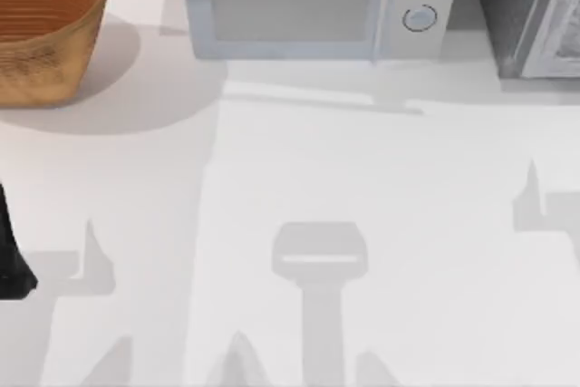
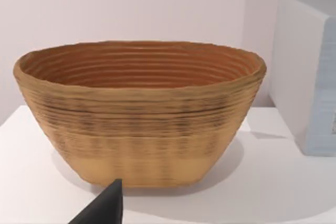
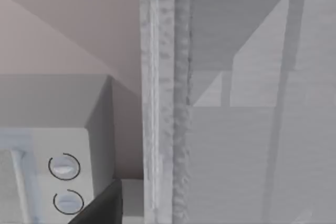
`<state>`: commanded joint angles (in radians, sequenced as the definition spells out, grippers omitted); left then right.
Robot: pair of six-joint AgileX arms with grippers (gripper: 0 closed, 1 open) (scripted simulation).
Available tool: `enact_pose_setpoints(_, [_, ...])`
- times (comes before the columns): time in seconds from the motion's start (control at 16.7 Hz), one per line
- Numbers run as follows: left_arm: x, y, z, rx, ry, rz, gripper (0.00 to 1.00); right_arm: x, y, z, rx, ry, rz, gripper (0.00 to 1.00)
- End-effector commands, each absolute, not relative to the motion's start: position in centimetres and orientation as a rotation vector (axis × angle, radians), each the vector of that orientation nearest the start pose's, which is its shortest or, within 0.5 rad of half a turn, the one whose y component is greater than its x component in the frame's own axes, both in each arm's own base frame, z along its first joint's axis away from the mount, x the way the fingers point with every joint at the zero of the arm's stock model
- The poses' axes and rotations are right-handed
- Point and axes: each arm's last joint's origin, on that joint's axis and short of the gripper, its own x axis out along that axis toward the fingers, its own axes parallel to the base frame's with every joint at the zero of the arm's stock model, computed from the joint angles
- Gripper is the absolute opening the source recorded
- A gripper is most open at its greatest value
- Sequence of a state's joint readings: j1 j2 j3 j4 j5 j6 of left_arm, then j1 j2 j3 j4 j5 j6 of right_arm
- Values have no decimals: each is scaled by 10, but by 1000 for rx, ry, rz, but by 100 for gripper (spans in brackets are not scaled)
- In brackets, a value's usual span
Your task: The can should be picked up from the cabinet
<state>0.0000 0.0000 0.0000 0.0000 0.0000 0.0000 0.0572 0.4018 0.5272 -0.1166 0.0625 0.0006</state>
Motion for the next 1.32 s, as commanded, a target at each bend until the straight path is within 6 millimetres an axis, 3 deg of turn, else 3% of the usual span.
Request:
enact_pose_setpoints(0.36, [106, -1, 160, 0, 0, 0, 100, 169, 17, 411, -3, 14, -15, 100])
enact_pose_setpoints(0.66, [106, -1, 160, 0, 0, 0, 100, 222, 33, 476, -2, 19, -11, 100])
enact_pose_setpoints(0.96, [106, -1, 160, 0, 0, 0, 100, 253, 46, 507, 0, 3, -1, 100])
enact_pose_setpoints(1.32, [106, -1, 160, 0, 0, 0, 100, 255, 46, 510, 0, -2, -3, 100])
